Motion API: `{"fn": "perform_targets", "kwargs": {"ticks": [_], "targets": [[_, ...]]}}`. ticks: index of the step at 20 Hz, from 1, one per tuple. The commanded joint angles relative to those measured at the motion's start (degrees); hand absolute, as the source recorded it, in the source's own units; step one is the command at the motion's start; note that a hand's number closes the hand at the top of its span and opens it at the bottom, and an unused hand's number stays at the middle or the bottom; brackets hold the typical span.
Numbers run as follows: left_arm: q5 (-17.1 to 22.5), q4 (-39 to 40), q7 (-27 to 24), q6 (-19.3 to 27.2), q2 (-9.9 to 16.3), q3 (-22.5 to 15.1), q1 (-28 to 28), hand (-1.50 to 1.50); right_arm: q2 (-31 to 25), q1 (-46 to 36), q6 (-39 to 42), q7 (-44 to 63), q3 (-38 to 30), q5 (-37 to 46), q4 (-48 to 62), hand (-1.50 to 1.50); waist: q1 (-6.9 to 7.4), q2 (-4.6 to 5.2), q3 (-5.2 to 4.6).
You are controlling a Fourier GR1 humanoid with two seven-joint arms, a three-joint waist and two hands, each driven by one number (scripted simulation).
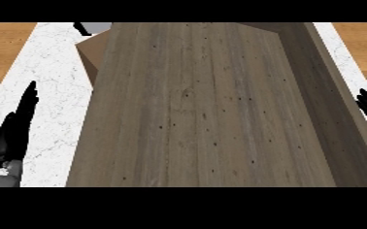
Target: Pick the can from the cutting board and place it in the cardboard box
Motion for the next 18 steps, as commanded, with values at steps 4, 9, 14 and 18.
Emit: {"fn": "perform_targets", "kwargs": {"ticks": [4, 9, 14, 18], "targets": [[-2.19, 1.43, 1.56, -1.47, 1.91, -0.59, -2.05, 0.0, -5.19, 0.93, 14.16, -29.22, -7.43, 0.49, 18.97, -1.5, 1.29, 0.31, 0.11], [-2.08, 4.83, 0.87, -1.71, 0.26, -0.16, -5.44, 0.0, -13.44, -3.0, 3.69, -31.07, -4.46, 14.47, 22.53, -1.5, 1.84, 0.49, -0.09], [-2.49, 2.5, 0.38, -3.28, 1.29, -0.25, -3.58, 0.0, -18.56, -6.16, 4.1, -30.9, 1.55, 23.29, 26.35, -1.5, 3.03, 0.28, -0.14], [-2.84, 4.69, 0.97, -2.93, -0.08, 0.27, -5.8, 0.0, -20.15, -11.05, 5.1, -25.1, 7.13, 29.1, 23.8, -1.5, 2.57, 0.22, -0.27]]}}
